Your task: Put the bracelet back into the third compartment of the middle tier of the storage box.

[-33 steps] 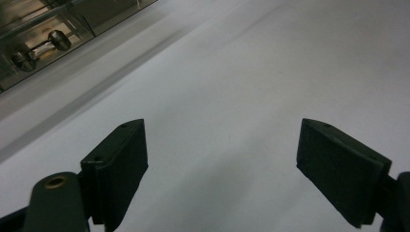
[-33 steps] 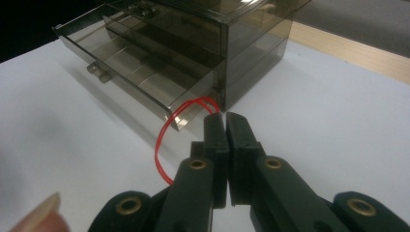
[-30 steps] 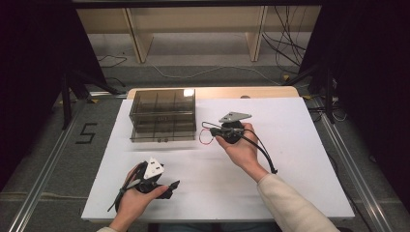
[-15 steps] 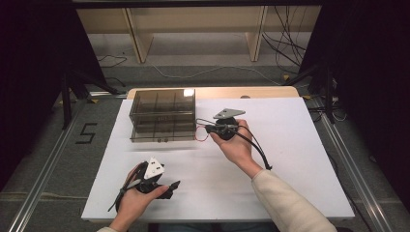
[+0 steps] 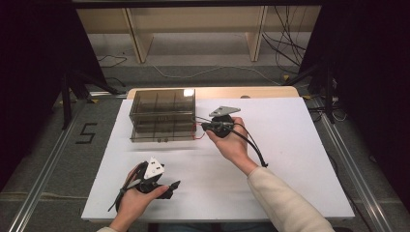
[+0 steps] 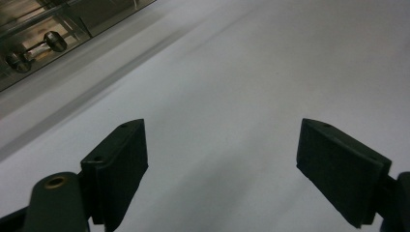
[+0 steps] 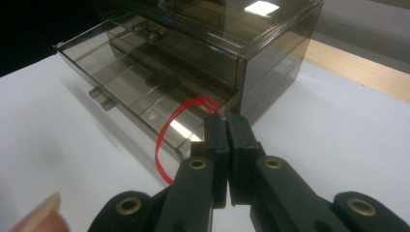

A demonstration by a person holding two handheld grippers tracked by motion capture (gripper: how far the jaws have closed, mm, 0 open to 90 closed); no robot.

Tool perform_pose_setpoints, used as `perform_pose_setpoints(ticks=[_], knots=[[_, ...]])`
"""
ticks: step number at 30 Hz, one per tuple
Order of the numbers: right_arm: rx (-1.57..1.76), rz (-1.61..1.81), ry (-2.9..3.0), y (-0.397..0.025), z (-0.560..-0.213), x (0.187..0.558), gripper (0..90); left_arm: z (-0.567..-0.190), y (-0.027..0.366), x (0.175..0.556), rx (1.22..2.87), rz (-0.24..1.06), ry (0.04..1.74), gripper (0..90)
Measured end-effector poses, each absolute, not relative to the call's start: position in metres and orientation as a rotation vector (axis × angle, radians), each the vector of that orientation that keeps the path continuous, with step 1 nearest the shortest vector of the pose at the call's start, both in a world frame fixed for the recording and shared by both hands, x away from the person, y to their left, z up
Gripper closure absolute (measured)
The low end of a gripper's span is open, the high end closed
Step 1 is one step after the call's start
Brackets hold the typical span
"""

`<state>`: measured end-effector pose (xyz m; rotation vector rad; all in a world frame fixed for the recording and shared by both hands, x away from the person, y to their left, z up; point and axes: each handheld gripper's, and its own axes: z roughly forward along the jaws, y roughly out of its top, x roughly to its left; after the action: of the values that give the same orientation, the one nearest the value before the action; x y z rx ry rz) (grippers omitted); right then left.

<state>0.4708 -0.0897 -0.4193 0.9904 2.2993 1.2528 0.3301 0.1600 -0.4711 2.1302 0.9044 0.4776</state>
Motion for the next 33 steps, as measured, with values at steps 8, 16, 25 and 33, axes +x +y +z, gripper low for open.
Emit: perform_pose_setpoints(ticks=[8, 16, 25, 33], knots=[[0.989, 1.261, 2.301, -0.083, -0.419, 0.473, 88.6, -0.471, 0.16, 0.33, 2.13, 0.476, 0.904, 18.3], [0.974, 1.265, 2.302, -0.078, -0.419, 0.476, 88.7, -0.471, 0.16, 0.33, 2.131, 0.48, 0.903, 18.3], [0.974, 1.267, 2.302, -0.071, -0.417, 0.48, 88.6, -0.471, 0.16, 0.33, 2.13, 0.479, 0.902, 18.3], [0.977, 1.264, 2.303, -0.066, -0.419, 0.484, 88.7, -0.471, 0.16, 0.33, 2.13, 0.481, 0.901, 18.3]])
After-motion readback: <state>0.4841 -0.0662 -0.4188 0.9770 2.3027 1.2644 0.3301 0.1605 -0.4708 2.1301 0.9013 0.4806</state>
